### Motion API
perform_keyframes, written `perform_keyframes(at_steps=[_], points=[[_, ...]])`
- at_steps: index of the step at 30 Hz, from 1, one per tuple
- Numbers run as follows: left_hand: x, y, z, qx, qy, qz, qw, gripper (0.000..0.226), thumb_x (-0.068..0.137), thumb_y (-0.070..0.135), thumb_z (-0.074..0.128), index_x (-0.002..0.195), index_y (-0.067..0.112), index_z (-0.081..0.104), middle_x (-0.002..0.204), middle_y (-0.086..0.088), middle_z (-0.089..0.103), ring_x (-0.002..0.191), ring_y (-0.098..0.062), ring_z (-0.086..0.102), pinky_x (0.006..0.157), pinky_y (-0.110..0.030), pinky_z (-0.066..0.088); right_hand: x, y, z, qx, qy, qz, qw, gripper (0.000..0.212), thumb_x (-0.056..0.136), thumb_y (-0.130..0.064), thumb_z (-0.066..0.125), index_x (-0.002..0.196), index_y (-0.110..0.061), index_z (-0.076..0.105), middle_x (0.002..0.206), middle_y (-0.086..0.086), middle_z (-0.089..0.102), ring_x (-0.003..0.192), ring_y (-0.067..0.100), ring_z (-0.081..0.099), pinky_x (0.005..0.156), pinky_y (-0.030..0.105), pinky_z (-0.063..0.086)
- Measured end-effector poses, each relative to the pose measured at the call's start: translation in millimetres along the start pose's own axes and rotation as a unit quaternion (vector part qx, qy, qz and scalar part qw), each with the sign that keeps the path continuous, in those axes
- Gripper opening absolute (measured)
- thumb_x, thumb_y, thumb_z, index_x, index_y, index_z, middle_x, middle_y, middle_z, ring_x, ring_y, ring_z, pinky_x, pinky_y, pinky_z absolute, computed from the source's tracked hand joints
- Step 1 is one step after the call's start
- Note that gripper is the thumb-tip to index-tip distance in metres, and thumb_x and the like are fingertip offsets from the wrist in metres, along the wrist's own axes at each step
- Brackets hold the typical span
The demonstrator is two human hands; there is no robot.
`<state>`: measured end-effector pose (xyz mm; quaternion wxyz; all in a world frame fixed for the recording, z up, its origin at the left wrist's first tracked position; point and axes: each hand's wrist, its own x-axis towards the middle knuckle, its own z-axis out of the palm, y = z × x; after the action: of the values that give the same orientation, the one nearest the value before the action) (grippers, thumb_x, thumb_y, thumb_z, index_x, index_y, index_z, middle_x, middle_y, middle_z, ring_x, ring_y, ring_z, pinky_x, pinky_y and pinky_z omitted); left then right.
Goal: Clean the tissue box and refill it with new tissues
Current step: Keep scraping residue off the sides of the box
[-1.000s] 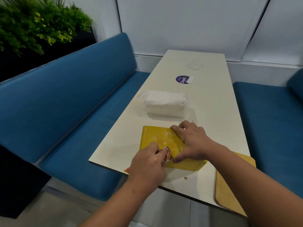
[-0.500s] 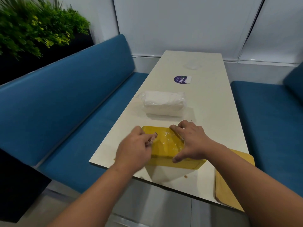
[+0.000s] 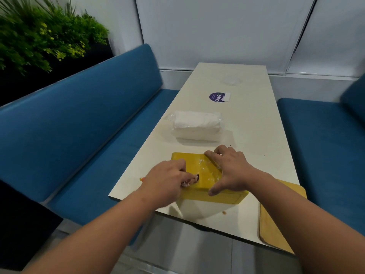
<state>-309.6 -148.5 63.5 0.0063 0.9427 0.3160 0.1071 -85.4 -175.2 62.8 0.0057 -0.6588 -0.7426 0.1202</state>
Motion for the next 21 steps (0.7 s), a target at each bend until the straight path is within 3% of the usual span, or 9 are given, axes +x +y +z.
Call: perform_keyframes(at_steps=[2, 4, 9, 11, 13, 15, 18, 21], points=[[9.6, -10.5, -2.8, -0.002, 0.002, -0.064, 0.998, 0.041, 0.095, 0.021, 0.047, 0.131, 0.038, 0.057, 0.11, 0.003, 0.051, 0.094, -0.022, 0.051, 0.079, -0.03, 0.039, 0.9, 1.5, -0.3, 0.004, -0.001, 0.002, 1.0, 0.118, 0.054, -0.074, 0.076, 0.15, -0.036, 0.018, 0.136, -0.004, 0.031, 0.123, 0.021, 0.032, 0.105, 0.038, 0.026], [13.4, -13.4, -2.7, 0.015, 0.023, -0.1, 0.995, 0.041, 0.097, 0.022, 0.045, 0.134, 0.036, 0.055, 0.112, 0.003, 0.05, 0.096, -0.022, 0.05, 0.079, -0.029, 0.037, 0.6, 1.9, -0.8, 0.007, -0.004, 0.002, 1.0, 0.118, 0.055, -0.074, 0.076, 0.15, -0.036, 0.018, 0.136, -0.003, 0.031, 0.124, 0.021, 0.031, 0.106, 0.038, 0.026], [-12.4, 2.5, 4.3, -0.023, -0.002, 0.01, 1.0, 0.034, 0.073, 0.018, 0.061, 0.102, 0.028, 0.076, 0.081, 0.002, 0.057, 0.061, -0.023, 0.057, 0.052, -0.029, 0.043, 1.9, 1.8, -0.1, -0.003, -0.006, -0.001, 1.0, 0.118, 0.055, -0.074, 0.075, 0.15, -0.036, 0.017, 0.136, -0.003, 0.031, 0.124, 0.021, 0.032, 0.104, 0.038, 0.026], [-11.2, 0.8, 2.1, -0.016, -0.023, -0.006, 1.0, 0.038, 0.082, 0.014, 0.059, 0.114, 0.032, 0.071, 0.092, 0.003, 0.057, 0.073, -0.024, 0.057, 0.061, -0.032, 0.045, 2.3, 2.5, -0.2, -0.005, -0.006, 0.0, 1.0, 0.118, 0.055, -0.075, 0.074, 0.151, -0.036, 0.017, 0.137, -0.003, 0.031, 0.124, 0.022, 0.032, 0.104, 0.038, 0.026], [-7.2, -5.6, -0.3, -0.021, -0.021, -0.078, 0.997, 0.041, 0.092, 0.018, 0.052, 0.129, 0.035, 0.06, 0.107, 0.003, 0.053, 0.091, -0.024, 0.054, 0.075, -0.032, 0.043, 1.9, 3.1, 0.0, -0.003, -0.006, 0.003, 1.0, 0.119, 0.055, -0.075, 0.074, 0.151, -0.035, 0.016, 0.137, -0.003, 0.03, 0.125, 0.022, 0.031, 0.105, 0.038, 0.026], [-4.3, -2.9, 0.7, -0.009, 0.009, -0.137, 0.99, 0.038, 0.096, 0.024, 0.047, 0.131, 0.032, 0.058, 0.109, 0.002, 0.051, 0.091, -0.024, 0.054, 0.076, -0.031, 0.043, 1.5, 2.6, -0.3, -0.004, -0.008, 0.002, 1.0, 0.118, 0.055, -0.075, 0.075, 0.151, -0.035, 0.017, 0.137, -0.003, 0.031, 0.124, 0.021, 0.032, 0.104, 0.038, 0.026], [-4.4, 23.2, 11.4, -0.027, 0.053, -0.172, 0.983, 0.026, 0.092, 0.027, 0.056, 0.113, 0.029, 0.07, 0.09, -0.001, 0.052, 0.07, -0.025, 0.055, 0.056, -0.03, 0.038, 2.4, 1.9, 0.3, -0.009, -0.005, 0.002, 1.0, 0.118, 0.055, -0.074, 0.074, 0.15, -0.035, 0.018, 0.135, -0.002, 0.031, 0.123, 0.022, 0.033, 0.103, 0.038, 0.027], [-3.9, 55.2, 24.0, -0.026, 0.06, -0.119, 0.991, 0.017, 0.074, 0.022, 0.066, 0.088, 0.023, 0.074, 0.071, 0.001, 0.047, 0.047, -0.02, 0.044, 0.043, -0.024, 0.022, 1.9, 1.6, 1.1, -0.007, 0.001, 0.003, 1.0, 0.117, 0.054, -0.073, 0.075, 0.15, -0.035, 0.019, 0.133, -0.002, 0.033, 0.121, 0.022, 0.033, 0.103, 0.037, 0.027]])
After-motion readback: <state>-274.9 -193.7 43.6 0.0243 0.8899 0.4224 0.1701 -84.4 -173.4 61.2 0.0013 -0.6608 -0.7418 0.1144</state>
